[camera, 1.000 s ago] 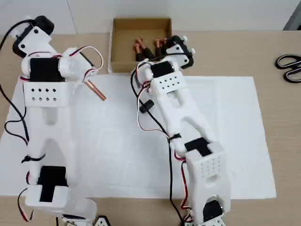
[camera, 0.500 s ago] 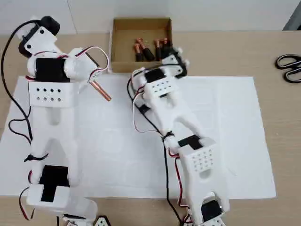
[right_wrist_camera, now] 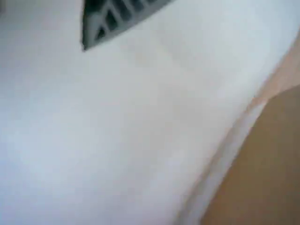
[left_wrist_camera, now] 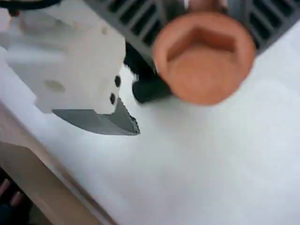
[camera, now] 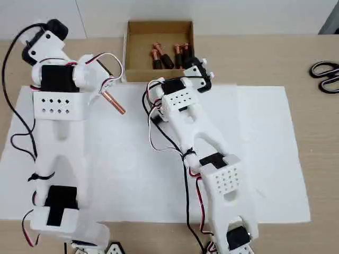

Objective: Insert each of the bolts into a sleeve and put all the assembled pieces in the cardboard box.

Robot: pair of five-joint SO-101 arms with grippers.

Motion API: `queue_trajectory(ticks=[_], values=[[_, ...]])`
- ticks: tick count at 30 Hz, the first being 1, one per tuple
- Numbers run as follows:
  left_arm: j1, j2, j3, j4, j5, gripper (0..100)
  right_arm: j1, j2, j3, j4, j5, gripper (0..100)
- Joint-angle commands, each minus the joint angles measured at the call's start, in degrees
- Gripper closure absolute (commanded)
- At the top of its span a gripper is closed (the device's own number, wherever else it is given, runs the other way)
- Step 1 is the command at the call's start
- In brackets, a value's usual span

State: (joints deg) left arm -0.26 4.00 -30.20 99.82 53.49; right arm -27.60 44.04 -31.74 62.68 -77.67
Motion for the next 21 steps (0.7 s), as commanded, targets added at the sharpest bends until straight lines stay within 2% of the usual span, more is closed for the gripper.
queue_trajectory(ticks=[1,4,11,16,21], values=[[0.3,-2.9,-0.2,0.4,0.1,99,-1.4,1.4,-0.7,-1.6,-1.1,96.3],[0.4,-2.9,-0.2,0.4,0.1,99,-1.4,1.1,-0.7,-1.6,-0.5,99.8],[2.0,-2.9,2.0,0.1,-1.3,99,-1.3,0.3,-0.7,0.0,1.8,99.5],[2.9,-2.9,8.1,-4.7,-1.1,99,-1.5,-10.0,-3.0,8.7,1.8,99.5],[5.1,-2.9,10.6,-8.4,-1.1,99,-1.5,-20.8,-3.1,10.0,5.7,99.5]])
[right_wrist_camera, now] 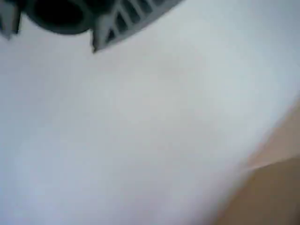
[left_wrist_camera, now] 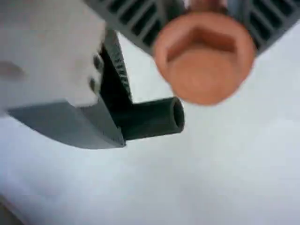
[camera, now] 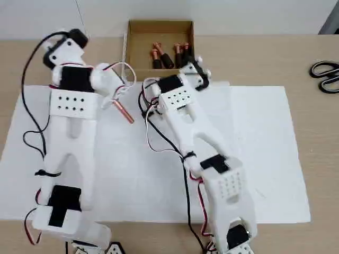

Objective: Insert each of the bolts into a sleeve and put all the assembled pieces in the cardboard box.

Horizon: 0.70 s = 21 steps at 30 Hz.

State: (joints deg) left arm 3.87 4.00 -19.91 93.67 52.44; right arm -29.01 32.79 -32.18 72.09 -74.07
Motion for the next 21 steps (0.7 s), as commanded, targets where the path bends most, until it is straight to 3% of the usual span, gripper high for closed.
queue_trajectory(ticks=[1,6,10,14,17,21], values=[[1.0,-2.9,0.7,-2.2,0.0,99,-0.1,-11.3,-2.6,0.6,2.2,99.5],[0.7,-3.4,0.9,-2.2,0.0,99,1.5,-17.5,-2.6,0.5,10.7,99.5],[1.2,-3.4,-0.9,-1.8,2.0,99,10.2,-20.2,-2.5,1.1,30.3,99.5],[6.9,-3.5,-1.2,-2.3,1.4,99,18.9,-21.1,-2.8,0.1,55.4,99.5],[11.3,-3.5,-2.2,-6.1,-5.4,99,21.7,-26.2,-2.8,0.0,71.8,99.5],[17.3,-4.6,-2.3,-20.7,-23.1,99,23.4,-38.5,-2.2,-3.4,78.6,99.5]])
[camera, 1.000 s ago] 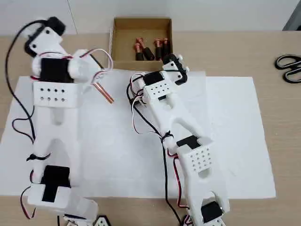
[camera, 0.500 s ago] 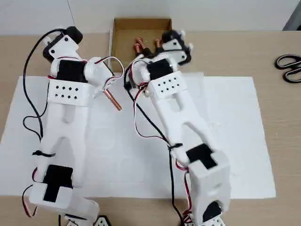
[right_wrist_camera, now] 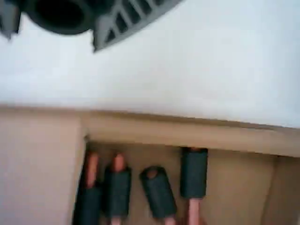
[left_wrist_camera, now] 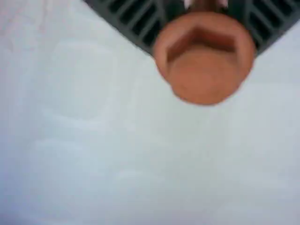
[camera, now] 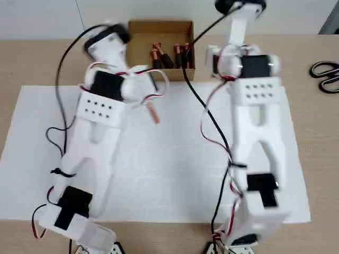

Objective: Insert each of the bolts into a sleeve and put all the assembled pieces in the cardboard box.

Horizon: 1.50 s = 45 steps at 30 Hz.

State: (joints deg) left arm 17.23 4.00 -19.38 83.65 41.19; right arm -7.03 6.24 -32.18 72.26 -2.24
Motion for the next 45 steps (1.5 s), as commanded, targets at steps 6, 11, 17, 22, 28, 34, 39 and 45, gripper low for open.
queue_trajectory(ticks=[6,11,17,22,28,34,39,45], values=[[4.5,-15.5,-2.5,-33.5,-25.8,99,6.3,-26.9,4.0,-12.3,8.3,99.5],[4.6,-20.6,-2.4,-37.1,-26.0,99,9.5,-40.7,22.1,-14.0,9.9,99.5],[11.2,-22.1,-2.5,-39.9,-29.9,99,1.4,-67.5,65.0,-34.4,12.0,99.5],[16.2,-21.9,-2.4,-39.9,-30.5,99,-6.6,-88.3,100.5,-62.3,15.2,99.6],[15.9,-25.3,1.8,-38.6,-30.5,99,-8.0,-100.4,123.2,-85.6,20.4,99.6],[20.1,-31.6,11.6,-41.7,-30.6,99,-8.0,-101.8,126.0,-85.0,21.8,99.6],[20.8,-34.1,23.3,-46.9,-31.4,99,-8.0,-102.3,124.9,-82.4,18.5,99.6],[20.9,-36.1,34.0,-54.7,-31.4,99,-5.5,-102.2,123.5,-82.4,17.4,99.6]])
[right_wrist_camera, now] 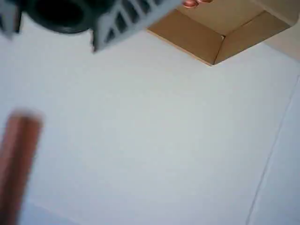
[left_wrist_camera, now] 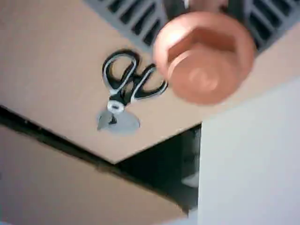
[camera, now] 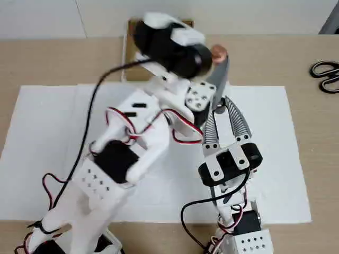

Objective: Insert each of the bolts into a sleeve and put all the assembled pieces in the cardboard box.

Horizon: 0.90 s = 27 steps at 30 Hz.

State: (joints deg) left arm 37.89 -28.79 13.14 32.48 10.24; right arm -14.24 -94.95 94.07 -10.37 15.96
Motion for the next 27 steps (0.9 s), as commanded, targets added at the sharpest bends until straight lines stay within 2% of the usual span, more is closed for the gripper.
queue_trajectory(ticks=[1,8,17,27], values=[[0.1,-3.8,2.4,-3.9,-0.4,99,2.4,-1.2,-2.7,0.2,-0.8,99.6],[0.6,-6.5,6.8,-6.1,-0.1,99,4.2,-1.1,-2.5,0.2,-1.0,99.6],[5.1,-5.8,8.3,-8.2,-0.1,99,4.1,-0.7,-2.4,0.3,-1.0,99.7],[5.1,-4.7,11.5,-11.5,-0.3,99,4.1,-1.2,-2.8,0.3,-1.0,99.7]])
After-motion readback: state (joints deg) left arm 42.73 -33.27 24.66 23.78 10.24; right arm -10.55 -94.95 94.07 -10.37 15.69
